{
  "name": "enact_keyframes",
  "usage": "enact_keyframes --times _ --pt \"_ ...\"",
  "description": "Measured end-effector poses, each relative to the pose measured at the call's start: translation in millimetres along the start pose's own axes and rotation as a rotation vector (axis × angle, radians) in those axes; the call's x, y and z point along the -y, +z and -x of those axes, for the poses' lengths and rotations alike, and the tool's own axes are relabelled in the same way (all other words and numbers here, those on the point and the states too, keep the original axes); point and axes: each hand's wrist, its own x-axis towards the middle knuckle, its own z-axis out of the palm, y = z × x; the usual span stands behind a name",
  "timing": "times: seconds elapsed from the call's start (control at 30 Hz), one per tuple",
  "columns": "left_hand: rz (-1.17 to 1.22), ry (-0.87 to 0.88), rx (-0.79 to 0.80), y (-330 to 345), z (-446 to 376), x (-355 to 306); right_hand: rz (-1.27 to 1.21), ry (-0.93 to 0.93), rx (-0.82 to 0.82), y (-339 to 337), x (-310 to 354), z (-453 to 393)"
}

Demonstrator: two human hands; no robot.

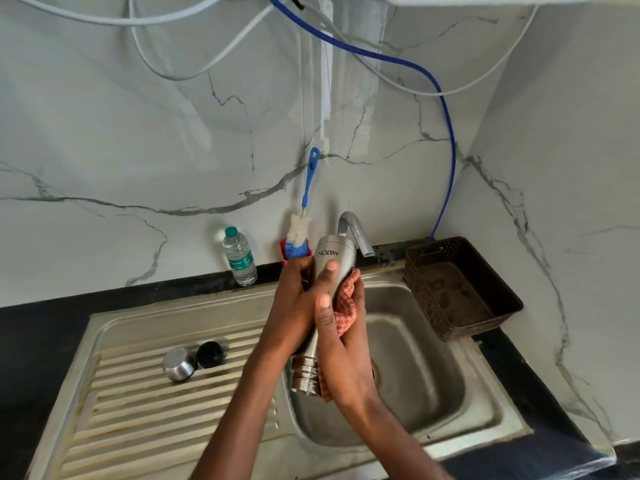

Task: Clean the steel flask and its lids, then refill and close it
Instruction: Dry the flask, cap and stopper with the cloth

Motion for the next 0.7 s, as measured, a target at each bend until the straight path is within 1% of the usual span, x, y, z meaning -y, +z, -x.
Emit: enact_keyframes --times 0.03,0.07,0.1,0.2,0.27,0.37,0.43,0.53,0.6,0.63,0.7 --pt "0.014 -0.020 0.076 1 0 -3 0.020 0.005 -0.001 0 4 -2" --pt "0.041 -0.045 0.115 2 0 -2 0.039 0.009 0.003 -2 9 -6" --pt "0.073 -0.070 0.121 3 1 -4 0.043 0.007 0.013 -4 13 -12" --pt "0.188 -0.125 0.097 3 4 -1 -0.038 0.045 0.069 -9 32 -36" --pt "0.211 -0.133 0.070 4 8 1 -0.169 0.114 0.135 -16 47 -51" --pt "0.214 -0.122 0.036 3 5 5 -0.378 0.201 0.193 -25 67 -62" --pt "0.208 -0.099 -0.008 2 1 3 -0.438 0.234 0.206 -24 65 -62" --pt "0.340 -0.156 -0.025 -4 -5 0 -0.483 0.288 0.223 -14 37 -47" --pt "0.309 -0.163 -0.040 -10 -10 5 -0.497 0.294 0.240 -11 25 -36" --pt "0.238 -0.157 -0.039 -14 -12 13 -0.494 0.289 0.241 -11 22 -33" --pt "0.025 -0.115 -0.118 -12 -14 22 -0.492 0.263 0.236 -12 23 -32"
